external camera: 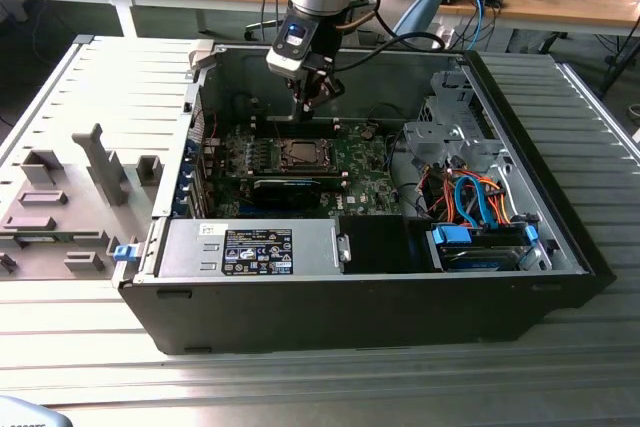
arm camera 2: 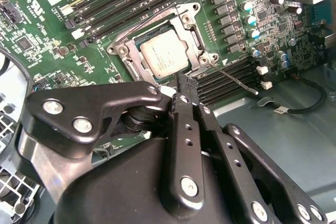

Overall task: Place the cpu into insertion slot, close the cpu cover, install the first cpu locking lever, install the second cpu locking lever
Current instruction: 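Install the first cpu locking lever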

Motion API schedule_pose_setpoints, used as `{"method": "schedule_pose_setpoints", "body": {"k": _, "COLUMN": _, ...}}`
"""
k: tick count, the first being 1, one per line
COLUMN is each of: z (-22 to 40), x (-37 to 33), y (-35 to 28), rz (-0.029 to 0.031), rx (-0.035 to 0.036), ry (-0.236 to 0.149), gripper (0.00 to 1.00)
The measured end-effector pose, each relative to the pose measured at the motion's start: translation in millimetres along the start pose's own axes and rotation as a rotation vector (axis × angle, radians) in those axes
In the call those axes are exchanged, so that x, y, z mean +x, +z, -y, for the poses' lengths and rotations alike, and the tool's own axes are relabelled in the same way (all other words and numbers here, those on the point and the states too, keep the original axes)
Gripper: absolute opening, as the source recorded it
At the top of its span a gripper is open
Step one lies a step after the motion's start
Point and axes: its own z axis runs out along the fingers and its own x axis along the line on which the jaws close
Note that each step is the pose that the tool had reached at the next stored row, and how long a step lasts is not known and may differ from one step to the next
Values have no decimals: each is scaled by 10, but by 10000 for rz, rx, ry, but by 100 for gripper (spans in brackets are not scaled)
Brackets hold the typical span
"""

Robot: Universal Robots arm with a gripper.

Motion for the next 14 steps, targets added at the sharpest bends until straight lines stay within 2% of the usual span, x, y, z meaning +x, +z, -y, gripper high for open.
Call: {"method": "schedule_pose_setpoints", "body": {"k": 14, "z": 0, "x": 0, "y": 0, "rz": 14, "rx": 6, "ry": -253, "gripper": 11}}
